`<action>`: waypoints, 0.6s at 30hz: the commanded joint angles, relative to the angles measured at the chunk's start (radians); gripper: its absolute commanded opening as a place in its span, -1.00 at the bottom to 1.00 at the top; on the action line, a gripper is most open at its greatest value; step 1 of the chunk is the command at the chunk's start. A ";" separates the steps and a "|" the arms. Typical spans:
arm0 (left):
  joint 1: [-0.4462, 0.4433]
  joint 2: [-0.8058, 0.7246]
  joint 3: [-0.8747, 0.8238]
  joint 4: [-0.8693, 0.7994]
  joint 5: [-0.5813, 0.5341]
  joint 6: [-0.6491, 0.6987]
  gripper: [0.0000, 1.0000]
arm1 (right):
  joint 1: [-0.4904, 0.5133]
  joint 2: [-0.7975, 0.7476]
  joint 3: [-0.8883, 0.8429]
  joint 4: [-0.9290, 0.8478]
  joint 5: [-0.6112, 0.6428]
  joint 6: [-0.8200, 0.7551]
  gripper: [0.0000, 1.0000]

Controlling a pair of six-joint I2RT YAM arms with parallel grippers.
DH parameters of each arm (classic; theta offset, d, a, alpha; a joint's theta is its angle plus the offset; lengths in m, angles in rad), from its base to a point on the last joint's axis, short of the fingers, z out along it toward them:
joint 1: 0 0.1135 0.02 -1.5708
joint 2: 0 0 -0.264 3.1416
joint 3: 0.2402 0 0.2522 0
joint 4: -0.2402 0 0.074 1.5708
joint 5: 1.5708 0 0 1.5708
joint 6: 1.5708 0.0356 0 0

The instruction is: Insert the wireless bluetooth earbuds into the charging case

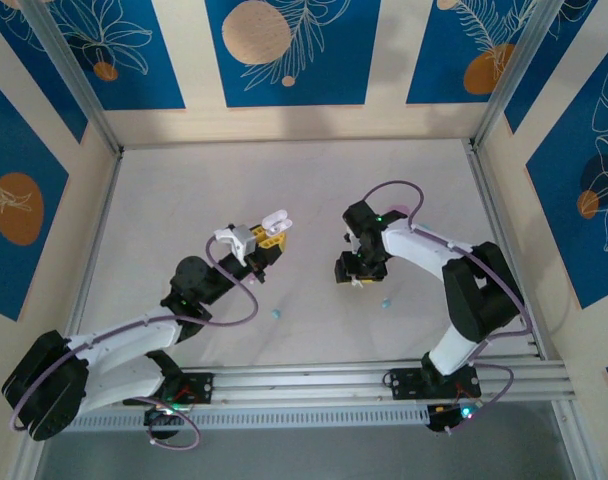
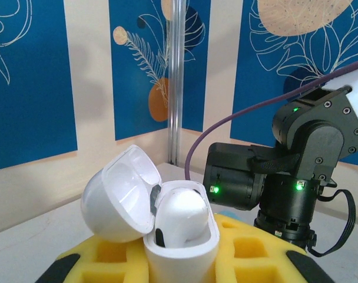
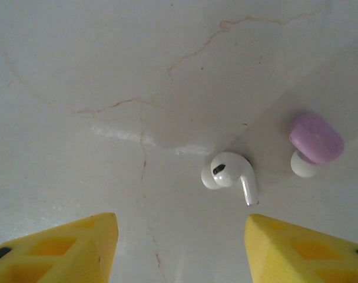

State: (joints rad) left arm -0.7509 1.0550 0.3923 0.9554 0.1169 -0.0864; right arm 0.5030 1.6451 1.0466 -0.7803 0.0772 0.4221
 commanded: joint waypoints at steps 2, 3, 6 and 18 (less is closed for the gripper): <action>-0.005 -0.009 0.003 0.004 -0.018 0.025 -1.00 | 0.008 0.024 0.026 0.006 0.030 -0.012 0.19; -0.004 -0.004 0.008 0.003 -0.016 0.025 -1.00 | 0.008 0.028 0.026 0.009 0.039 -0.013 0.19; -0.005 0.015 0.017 0.010 -0.009 0.027 -1.00 | 0.008 0.043 0.029 0.013 0.045 -0.019 0.19; -0.005 0.042 0.026 0.028 -0.005 0.011 -1.00 | 0.029 0.111 0.041 0.032 0.075 -0.043 0.18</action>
State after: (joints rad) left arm -0.7509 1.1011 0.3923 0.9493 0.1173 -0.0757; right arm 0.5236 1.7409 1.0615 -0.7460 0.1394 0.3958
